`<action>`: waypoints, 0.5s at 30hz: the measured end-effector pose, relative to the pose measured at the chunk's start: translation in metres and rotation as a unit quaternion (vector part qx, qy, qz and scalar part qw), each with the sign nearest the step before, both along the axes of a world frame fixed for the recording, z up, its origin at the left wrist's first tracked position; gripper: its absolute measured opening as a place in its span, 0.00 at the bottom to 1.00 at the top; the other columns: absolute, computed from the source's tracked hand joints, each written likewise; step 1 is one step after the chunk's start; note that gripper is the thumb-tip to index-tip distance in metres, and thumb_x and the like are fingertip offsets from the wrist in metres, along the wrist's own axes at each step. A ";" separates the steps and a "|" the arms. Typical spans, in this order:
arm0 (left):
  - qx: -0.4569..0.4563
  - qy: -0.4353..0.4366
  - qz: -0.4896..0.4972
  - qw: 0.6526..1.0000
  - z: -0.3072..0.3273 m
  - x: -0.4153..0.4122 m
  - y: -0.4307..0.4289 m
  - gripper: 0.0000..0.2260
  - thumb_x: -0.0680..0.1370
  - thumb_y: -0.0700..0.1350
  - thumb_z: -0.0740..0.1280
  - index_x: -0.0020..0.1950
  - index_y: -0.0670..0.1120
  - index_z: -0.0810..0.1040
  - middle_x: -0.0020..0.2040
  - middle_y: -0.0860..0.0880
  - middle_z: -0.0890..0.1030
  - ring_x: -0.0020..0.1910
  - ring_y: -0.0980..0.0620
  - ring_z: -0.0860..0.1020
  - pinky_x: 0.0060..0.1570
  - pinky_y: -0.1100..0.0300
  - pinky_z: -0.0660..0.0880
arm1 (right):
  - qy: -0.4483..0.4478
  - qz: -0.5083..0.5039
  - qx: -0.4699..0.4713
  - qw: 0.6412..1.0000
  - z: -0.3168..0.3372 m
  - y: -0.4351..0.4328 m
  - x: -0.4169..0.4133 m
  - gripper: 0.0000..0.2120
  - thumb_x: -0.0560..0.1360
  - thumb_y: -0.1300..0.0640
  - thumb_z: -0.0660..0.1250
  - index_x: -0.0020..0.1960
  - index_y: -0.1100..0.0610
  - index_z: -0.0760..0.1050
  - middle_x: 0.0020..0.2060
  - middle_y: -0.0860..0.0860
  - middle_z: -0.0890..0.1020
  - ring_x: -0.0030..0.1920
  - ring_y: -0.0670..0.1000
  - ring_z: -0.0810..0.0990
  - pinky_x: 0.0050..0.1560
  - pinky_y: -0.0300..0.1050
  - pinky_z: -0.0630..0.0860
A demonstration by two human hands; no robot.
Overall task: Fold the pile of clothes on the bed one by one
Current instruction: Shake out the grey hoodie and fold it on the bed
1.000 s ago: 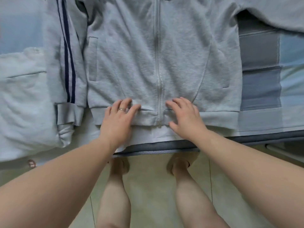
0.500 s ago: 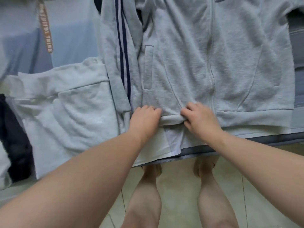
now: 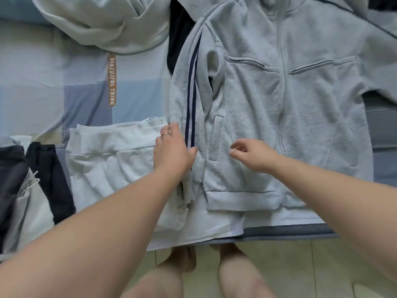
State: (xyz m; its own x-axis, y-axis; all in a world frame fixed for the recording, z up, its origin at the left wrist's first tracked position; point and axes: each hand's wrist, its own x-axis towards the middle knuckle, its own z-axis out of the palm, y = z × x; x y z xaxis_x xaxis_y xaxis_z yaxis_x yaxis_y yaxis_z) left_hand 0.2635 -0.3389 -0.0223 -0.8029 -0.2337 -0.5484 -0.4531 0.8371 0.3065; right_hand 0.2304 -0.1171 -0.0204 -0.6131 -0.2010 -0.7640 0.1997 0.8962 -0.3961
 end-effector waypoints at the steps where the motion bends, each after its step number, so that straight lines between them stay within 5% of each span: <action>1: 0.037 -0.039 0.045 0.998 -0.002 -0.014 -0.003 0.35 0.76 0.56 0.73 0.75 0.45 0.60 0.73 0.42 0.69 0.70 0.39 0.67 0.63 0.47 0.69 | 0.013 -0.018 -0.005 1.000 -0.002 -0.007 -0.012 0.20 0.80 0.43 0.65 0.68 0.51 0.75 0.62 0.50 0.81 0.62 0.52 0.78 0.59 0.45 0.72; 5: 0.099 -0.124 0.109 0.981 -0.018 -0.046 -0.004 0.33 0.75 0.55 0.74 0.71 0.42 0.62 0.67 0.43 0.76 0.66 0.40 0.75 0.62 0.47 0.74 | 0.042 -0.072 -0.041 0.996 -0.014 -0.039 -0.049 0.21 0.80 0.45 0.64 0.70 0.51 0.73 0.62 0.51 0.80 0.61 0.52 0.78 0.64 0.50 0.74; 10: 0.112 -0.108 0.061 0.986 -0.033 -0.053 -0.017 0.10 0.77 0.44 0.64 0.56 0.44 0.77 0.55 0.45 0.81 0.54 0.41 0.78 0.51 0.54 0.75 | 0.096 -0.117 -0.024 0.988 -0.035 -0.076 -0.065 0.19 0.81 0.48 0.64 0.70 0.50 0.72 0.60 0.49 0.80 0.59 0.52 0.78 0.60 0.48 0.74; 13: 0.265 -0.071 0.181 0.945 -0.026 -0.047 -0.048 0.02 0.77 0.41 0.62 0.47 0.44 0.73 0.43 0.47 0.78 0.45 0.44 0.77 0.43 0.53 0.72 | 0.127 -0.148 -0.012 0.981 -0.034 -0.101 -0.060 0.19 0.81 0.49 0.64 0.71 0.52 0.72 0.62 0.51 0.80 0.58 0.51 0.78 0.57 0.45 0.73; 15: 0.316 -0.056 0.275 0.906 -0.019 -0.048 -0.083 0.05 0.78 0.40 0.64 0.43 0.47 0.69 0.38 0.48 0.74 0.38 0.47 0.73 0.38 0.54 0.70 | 0.163 -0.148 0.003 0.975 -0.030 -0.119 -0.059 0.20 0.81 0.50 0.64 0.71 0.53 0.71 0.64 0.54 0.77 0.62 0.54 0.76 0.62 0.48 0.72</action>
State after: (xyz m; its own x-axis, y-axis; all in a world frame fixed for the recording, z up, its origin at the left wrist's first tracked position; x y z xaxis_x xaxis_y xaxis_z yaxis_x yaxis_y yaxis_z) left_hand 0.2156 -0.4224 -0.0412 -0.5916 -0.1932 -0.7827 -0.8062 0.1480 0.5728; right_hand 0.1713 -0.2364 -0.0503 -0.8545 0.0257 -0.5188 0.3144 0.8207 -0.4771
